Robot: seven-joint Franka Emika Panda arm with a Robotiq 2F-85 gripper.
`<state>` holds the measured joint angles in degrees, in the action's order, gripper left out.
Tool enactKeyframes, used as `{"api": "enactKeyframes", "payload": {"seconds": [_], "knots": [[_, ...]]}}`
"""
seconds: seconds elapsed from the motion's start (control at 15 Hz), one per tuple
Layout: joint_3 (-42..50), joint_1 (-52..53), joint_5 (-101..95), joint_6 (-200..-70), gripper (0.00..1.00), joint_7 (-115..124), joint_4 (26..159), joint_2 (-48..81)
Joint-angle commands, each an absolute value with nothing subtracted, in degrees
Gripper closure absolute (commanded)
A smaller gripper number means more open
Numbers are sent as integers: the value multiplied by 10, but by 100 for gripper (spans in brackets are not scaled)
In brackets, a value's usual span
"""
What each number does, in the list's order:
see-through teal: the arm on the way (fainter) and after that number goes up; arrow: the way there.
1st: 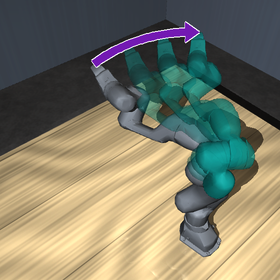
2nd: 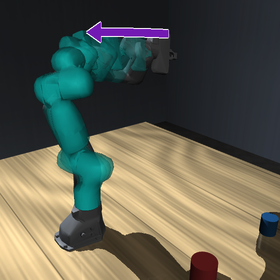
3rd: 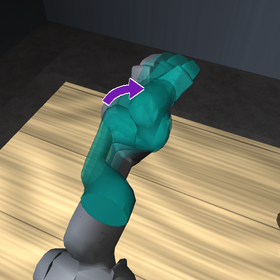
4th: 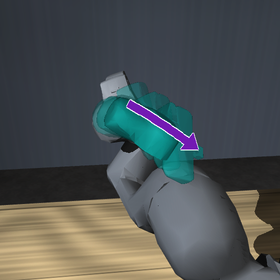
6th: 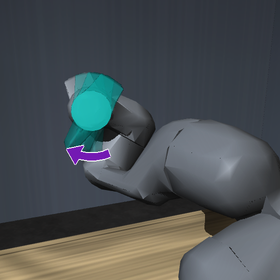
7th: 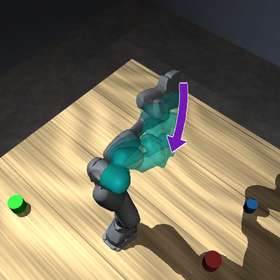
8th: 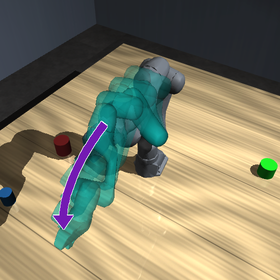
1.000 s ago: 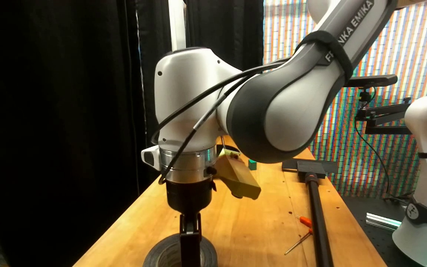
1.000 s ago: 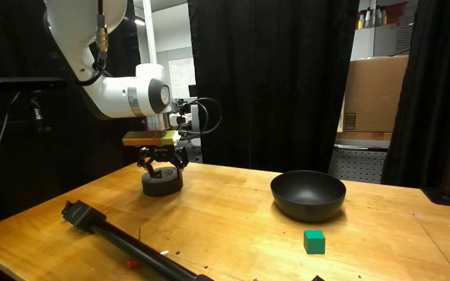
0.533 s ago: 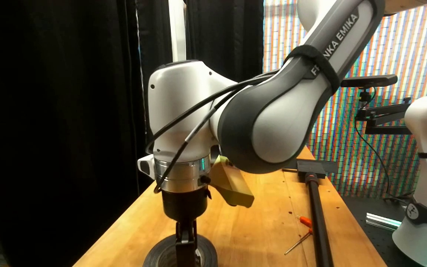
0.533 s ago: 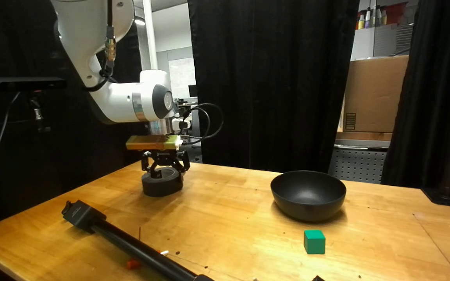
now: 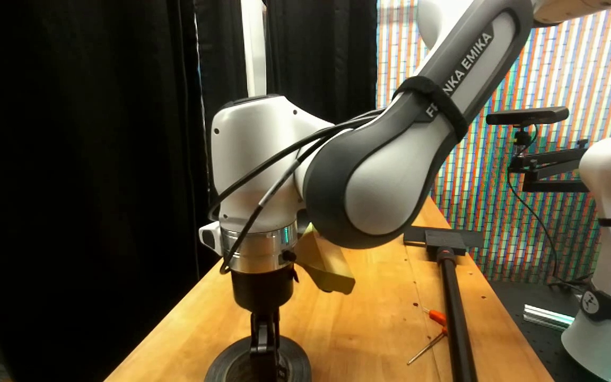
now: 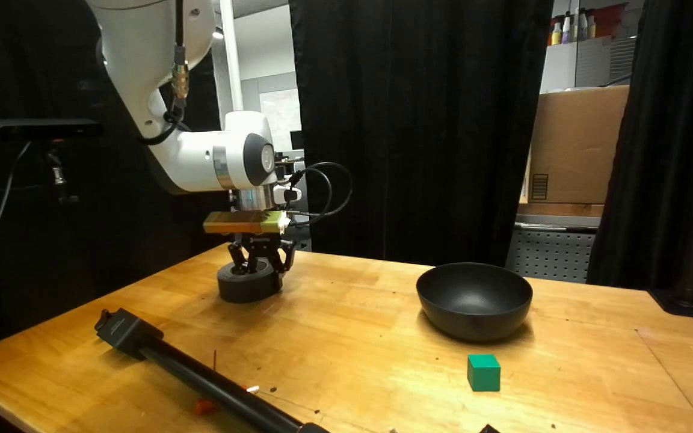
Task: Move the black masking tape to the right
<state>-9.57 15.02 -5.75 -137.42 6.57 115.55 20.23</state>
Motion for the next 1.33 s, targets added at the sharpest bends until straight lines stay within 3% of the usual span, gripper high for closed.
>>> {"api": "enactKeyframes", "payload": {"seconds": [0.0, 0.13, 0.2, 1.27], "knots": [[-90, 152, -69, -1371, 76, 63, 1150, 203], [-88, 150, -68, -1373, 91, 63, 1155, 198], [-89, 147, -64, -1371, 93, 60, 1158, 193], [-7, -4, -12, -1385, 92, -6, 1179, 150]]}}
